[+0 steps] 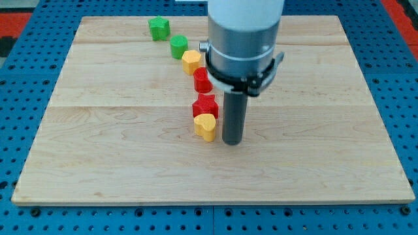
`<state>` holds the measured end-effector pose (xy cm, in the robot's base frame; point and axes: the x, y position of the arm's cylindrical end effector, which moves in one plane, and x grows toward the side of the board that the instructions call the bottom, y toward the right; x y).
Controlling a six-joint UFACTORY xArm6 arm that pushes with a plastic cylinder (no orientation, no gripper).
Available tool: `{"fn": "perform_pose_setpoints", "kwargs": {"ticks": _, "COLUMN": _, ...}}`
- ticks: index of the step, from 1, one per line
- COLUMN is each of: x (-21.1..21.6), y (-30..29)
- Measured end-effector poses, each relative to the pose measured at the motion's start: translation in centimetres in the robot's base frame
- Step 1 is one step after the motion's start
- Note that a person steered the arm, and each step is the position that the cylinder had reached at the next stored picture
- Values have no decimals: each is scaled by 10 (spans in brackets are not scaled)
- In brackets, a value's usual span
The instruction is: Separate yellow heart and the red star
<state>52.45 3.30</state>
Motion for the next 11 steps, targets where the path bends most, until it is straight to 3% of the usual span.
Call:
{"fn": "perform_pose_setpoints", "kwargs": {"ticks": 1, "x": 35, "y": 6}}
{"fn": "perform_pose_setpoints", "kwargs": {"ticks": 2, "x": 35, "y": -85}}
{"fn": "perform_pose_setpoints", "kwargs": {"ticks": 3, "x": -12, "y": -134}}
{"fn": "perform_pose_setpoints", "kwargs": {"ticks": 4, "x": -63, "y": -95}}
{"fn": "perform_pose_setpoints", "kwargs": {"ticks": 5, "x": -80, "y": -72}}
{"fn": "perform_pose_setpoints", "kwargs": {"ticks": 6, "x": -79, "y": -65}}
{"fn": "perform_pose_setpoints", "kwargs": {"ticks": 8, "x": -19, "y": -34}}
{"fn": "perform_pose_setpoints", "kwargs": {"ticks": 9, "x": -11, "y": -22}}
{"fn": "perform_pose_setpoints", "kwargs": {"ticks": 10, "x": -30, "y": 28}}
{"fn": "perform_pose_setpoints", "kwargs": {"ticks": 11, "x": -66, "y": 40}}
